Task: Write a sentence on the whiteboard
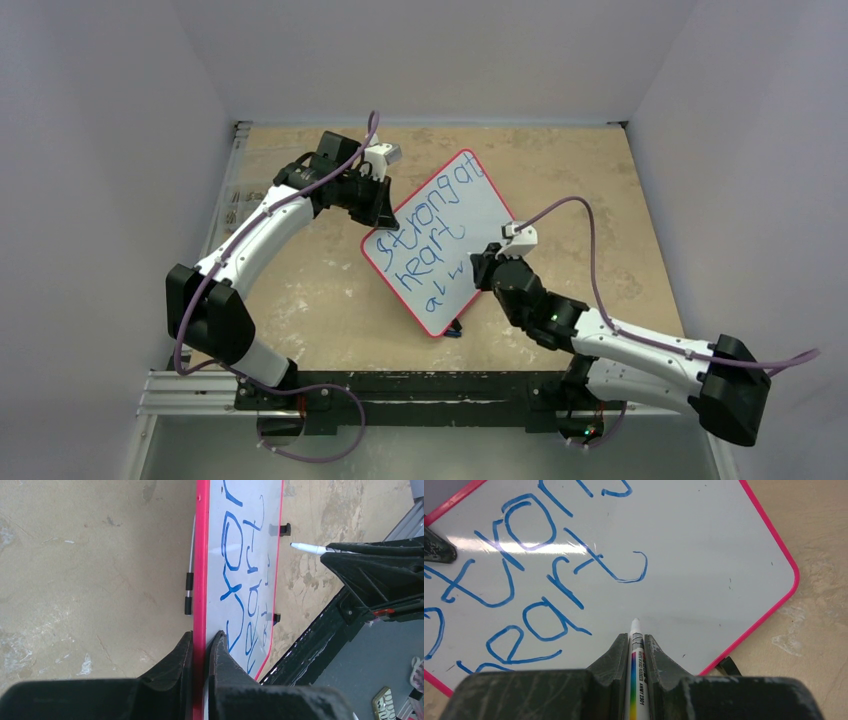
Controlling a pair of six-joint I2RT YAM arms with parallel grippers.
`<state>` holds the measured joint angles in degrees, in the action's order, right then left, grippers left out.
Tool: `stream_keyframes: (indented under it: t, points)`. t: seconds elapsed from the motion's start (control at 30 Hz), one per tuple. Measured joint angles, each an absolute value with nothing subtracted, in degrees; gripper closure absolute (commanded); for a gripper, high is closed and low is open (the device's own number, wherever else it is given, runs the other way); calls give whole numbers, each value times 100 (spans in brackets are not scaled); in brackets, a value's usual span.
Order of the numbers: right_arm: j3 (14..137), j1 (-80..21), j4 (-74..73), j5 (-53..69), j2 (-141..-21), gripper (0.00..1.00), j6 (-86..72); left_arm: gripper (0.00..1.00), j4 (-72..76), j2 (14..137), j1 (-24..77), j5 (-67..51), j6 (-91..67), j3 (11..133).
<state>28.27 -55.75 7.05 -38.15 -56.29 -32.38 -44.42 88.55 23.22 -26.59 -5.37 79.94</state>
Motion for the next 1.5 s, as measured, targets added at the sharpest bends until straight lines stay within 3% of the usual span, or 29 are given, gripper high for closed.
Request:
stream_keyframes:
  t: [0.53, 1.5]
  points:
    - [2773, -4764, 961, -3483, -5826, 100, -3118, 100, -4447, 8855, 2320, -2661, -537, 7994]
    - [2545, -4748, 1575, -2436, -6064, 100, -3127, 100, -4462, 8858, 2320, -2661, -537, 7994]
